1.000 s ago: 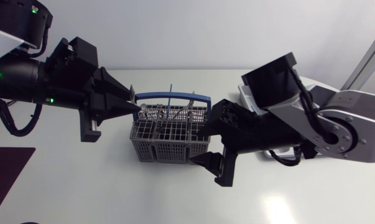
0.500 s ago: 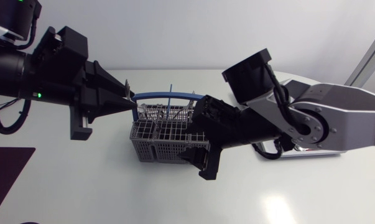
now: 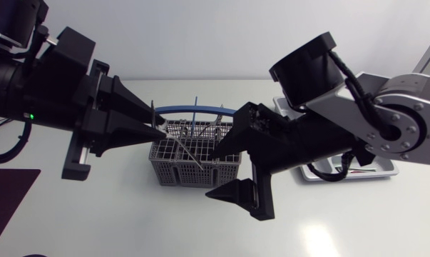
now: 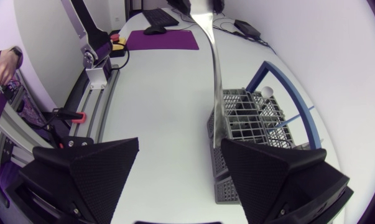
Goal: Unload the cutlery basket into the drawer organizer.
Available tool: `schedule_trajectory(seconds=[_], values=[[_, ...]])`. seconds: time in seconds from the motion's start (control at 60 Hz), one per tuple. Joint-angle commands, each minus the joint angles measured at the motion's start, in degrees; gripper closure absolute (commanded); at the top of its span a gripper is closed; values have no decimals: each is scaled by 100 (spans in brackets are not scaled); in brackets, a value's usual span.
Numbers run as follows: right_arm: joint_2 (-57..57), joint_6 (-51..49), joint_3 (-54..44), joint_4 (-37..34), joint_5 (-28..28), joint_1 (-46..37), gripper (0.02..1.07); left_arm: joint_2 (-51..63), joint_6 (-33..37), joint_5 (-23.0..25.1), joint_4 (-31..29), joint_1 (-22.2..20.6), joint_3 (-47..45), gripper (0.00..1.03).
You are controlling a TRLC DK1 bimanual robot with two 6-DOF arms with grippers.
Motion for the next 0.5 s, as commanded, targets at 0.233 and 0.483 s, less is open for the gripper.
schedule_trajectory(seconds=[0.233, 0.483], values=[[-143, -445, 483, -616, -661, 71, 8, 37, 113, 540, -359, -68, -283, 97], [235, -498, 694, -783, -960, 212, 8, 37, 298, 839, -508, -68, -485, 97]])
